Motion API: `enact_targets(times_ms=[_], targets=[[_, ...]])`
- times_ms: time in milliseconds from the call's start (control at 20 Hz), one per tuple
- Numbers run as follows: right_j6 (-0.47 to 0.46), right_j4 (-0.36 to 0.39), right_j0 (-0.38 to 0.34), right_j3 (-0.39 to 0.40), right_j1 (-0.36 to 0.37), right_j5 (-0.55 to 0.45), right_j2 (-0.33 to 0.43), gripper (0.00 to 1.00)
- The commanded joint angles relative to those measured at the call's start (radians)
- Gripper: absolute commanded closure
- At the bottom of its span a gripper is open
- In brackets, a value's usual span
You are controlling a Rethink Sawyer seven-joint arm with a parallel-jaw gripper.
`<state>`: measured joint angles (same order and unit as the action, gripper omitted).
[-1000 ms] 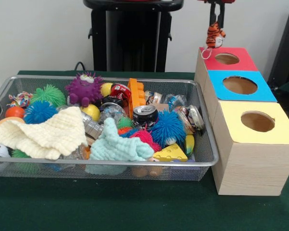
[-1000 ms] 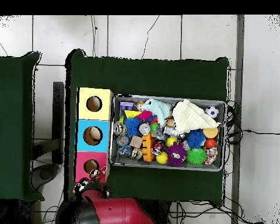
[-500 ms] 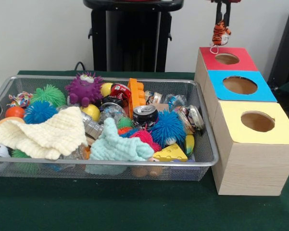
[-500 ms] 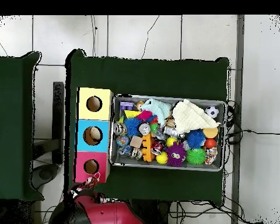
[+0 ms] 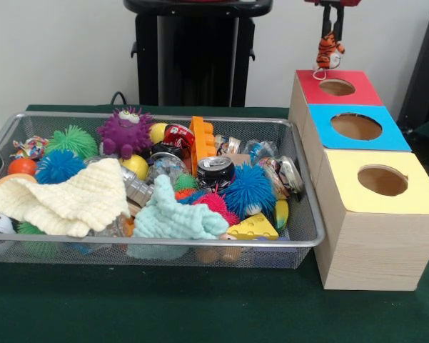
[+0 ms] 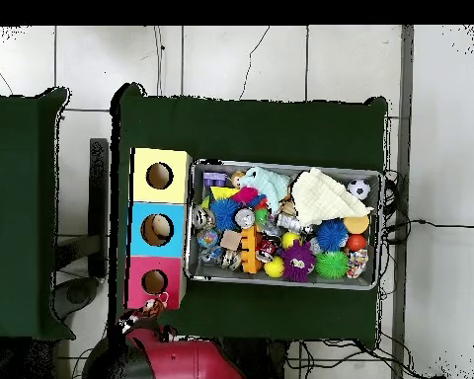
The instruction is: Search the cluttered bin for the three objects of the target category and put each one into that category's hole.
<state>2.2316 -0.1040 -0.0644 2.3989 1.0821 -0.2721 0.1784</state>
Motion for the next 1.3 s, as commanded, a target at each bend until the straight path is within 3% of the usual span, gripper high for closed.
enact_targets(times_ms=[50, 500, 800, 1300], targets=[[0.212, -0.097, 0.028, 0.019, 0.03, -0.031, 0.005, 1.0], [0.183, -0.186, 0.039, 0.062, 0.08, -0.055, 0.029, 1.0], [0.16, -0.184, 0.05, 0.024, 0.06, -0.077, 0.004, 1.0], [0.125, -0.14, 0.046, -0.043, -0.024, -0.024, -0.016, 1.0]])
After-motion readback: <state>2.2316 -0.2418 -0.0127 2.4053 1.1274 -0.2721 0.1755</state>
